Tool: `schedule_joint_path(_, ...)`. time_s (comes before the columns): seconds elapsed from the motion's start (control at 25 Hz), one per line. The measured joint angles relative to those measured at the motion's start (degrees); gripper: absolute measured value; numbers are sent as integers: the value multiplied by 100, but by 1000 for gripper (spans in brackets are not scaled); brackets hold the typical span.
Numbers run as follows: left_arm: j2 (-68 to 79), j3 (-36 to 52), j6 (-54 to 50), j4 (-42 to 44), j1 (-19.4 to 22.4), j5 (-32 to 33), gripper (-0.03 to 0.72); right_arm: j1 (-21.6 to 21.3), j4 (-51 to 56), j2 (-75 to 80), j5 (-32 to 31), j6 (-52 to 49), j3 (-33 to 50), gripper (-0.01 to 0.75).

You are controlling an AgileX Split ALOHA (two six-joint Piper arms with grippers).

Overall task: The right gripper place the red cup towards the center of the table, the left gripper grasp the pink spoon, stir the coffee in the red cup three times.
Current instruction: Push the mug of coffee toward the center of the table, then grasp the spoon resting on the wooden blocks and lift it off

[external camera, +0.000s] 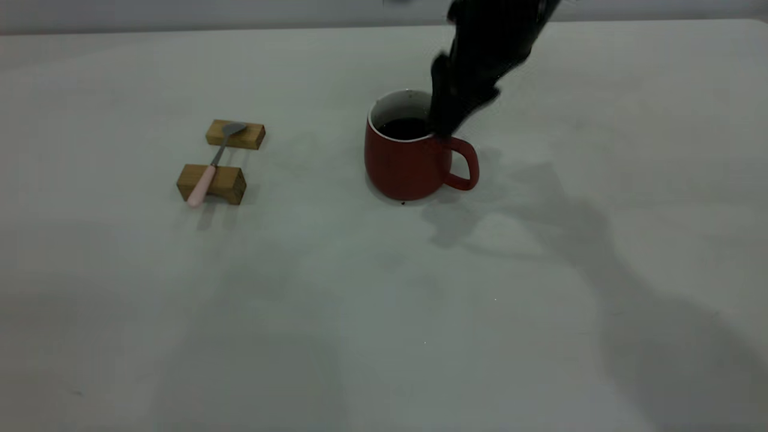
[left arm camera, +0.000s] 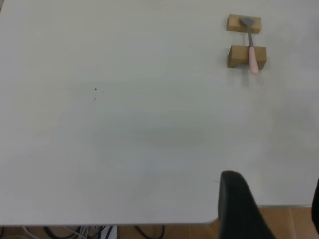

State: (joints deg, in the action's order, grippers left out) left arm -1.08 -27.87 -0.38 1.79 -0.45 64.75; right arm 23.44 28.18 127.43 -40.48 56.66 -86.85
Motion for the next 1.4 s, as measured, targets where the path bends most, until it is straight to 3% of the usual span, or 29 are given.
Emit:
schedule_joint_path(0.52,0,0,0,0,0,0,432,-80,-1709,-3327,-2891,-4331,7,585)
schedule_joint_path(0.76,0,0,0,0,0,0,432,-98,-2118,-4677,-2983,-4955,472,585)
schedule_joint_path(1.08,0,0,0,0,0,0,432,-123,-2378,-7305,-3042,-5081,2749,585)
schedule_joint_path(1.4,0,0,0,0,0,0,432,-1170,-2170,-10369,-2373,-5145,5273,585)
